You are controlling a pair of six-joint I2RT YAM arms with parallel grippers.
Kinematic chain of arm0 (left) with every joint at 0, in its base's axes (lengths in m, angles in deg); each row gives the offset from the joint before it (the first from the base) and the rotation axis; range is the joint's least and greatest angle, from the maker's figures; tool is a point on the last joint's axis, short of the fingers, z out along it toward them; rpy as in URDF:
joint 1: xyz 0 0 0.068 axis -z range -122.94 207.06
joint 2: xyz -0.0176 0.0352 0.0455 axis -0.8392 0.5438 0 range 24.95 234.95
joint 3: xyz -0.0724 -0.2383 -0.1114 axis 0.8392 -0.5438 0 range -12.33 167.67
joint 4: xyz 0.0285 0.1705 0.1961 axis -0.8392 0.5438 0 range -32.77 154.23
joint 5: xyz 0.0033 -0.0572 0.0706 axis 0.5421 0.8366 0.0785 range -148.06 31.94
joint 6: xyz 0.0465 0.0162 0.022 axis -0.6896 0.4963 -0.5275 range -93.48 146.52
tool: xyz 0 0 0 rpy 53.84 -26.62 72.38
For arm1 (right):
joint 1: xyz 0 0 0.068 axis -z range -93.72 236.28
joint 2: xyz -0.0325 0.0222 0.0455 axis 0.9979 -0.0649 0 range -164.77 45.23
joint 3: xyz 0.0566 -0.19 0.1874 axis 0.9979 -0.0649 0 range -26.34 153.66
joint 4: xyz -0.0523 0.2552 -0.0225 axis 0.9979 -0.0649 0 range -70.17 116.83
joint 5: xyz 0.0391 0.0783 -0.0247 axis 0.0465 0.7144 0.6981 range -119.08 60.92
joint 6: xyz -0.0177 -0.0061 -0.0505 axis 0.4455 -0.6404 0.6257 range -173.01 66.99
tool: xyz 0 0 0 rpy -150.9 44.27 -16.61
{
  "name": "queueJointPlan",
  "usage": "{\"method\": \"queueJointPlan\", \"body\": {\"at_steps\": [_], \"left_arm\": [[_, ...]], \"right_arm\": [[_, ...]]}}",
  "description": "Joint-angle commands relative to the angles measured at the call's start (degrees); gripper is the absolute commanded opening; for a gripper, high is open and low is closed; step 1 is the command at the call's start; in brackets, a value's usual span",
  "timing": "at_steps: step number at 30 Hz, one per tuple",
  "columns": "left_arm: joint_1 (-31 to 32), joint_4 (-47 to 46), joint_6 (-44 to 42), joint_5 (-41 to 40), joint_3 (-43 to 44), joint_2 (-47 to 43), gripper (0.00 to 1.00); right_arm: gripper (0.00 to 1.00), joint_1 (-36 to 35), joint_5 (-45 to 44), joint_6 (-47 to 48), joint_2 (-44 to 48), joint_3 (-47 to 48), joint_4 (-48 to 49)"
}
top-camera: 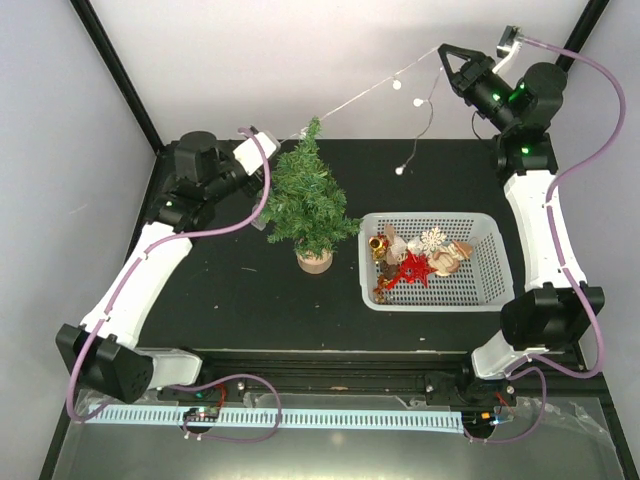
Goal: Decorate the small christmas tree
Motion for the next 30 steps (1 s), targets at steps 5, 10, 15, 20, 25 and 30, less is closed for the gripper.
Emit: {"method": "queueJointPlan", "body": {"at_steps": [5, 10, 15, 20, 25, 30], "left_arm": [[-0.43, -1.33, 4.68, 2.09, 3.55, 5.24, 0.02], [-0.27, -1.37, 5.99, 2.76, 4.92, 7.18, 0.02], [0.19, -1.13, 6.9, 4.71, 4.88, 7.22, 0.01], [1.18, -0.31, 6.52, 5.98, 3.82, 7.2, 0.02], [2.08, -0.11, 6.13, 6.33, 2.13, 7.41, 0.02], [2.65, 0.18, 5.85, 6.01, 2.54, 8.91, 0.01]], "right_arm": [[0.01, 1.77, 0.74, -0.52, 0.99, -3.63, 4.2], [0.01, 2.03, 0.95, 0.01, 2.2, -6.59, 4.76], [0.01, 2.62, -0.07, 1.97, 6.29, -10.09, 3.89], [0.01, 3.51, -1.12, 3.31, 11.04, -13.45, 2.77], [0.01, 3.57, -3.36, 6.83, 15.45, -15.92, -0.95], [0.01, 3.52, -3.83, 7.73, 17.73, -18.81, -2.56]]}}
